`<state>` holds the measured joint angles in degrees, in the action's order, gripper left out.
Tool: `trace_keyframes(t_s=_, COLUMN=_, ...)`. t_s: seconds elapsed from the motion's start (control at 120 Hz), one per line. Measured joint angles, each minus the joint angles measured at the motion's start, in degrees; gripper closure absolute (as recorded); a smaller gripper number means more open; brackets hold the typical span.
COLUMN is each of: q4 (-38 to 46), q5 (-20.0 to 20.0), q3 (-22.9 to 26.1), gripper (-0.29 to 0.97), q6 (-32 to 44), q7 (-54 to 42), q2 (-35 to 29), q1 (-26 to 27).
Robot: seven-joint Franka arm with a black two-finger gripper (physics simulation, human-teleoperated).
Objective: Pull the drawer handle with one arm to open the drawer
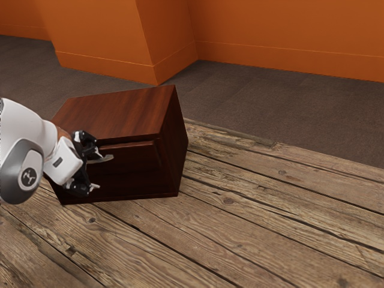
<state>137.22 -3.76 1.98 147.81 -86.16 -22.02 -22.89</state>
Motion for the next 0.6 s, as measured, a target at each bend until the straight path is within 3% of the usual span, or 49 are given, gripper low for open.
trace_keyframes(t_s=0.267, q4=2.4, q5=0.3, q3=0.1, gripper=0.0, q6=0.5, q7=0.0, q2=-1.7, q1=0.3)
trace_keyframes(t_s=0.425, q4=2.6, q5=1.0, q3=0.0, gripper=0.05, q6=0.8, q7=-0.1, q2=-1.9, q1=0.3)
trace_keyframes(t_s=0.517, q4=2.8, q5=0.6, q3=0.0, gripper=0.21, q6=0.6, q7=-0.1, q2=-3.3, q1=0.3)
trace_keyframes(t_s=0.6, q4=3.4, q5=0.6, q3=0.1, gripper=0.2, q6=0.4, q7=-0.1, q2=-4.5, q1=0.4)
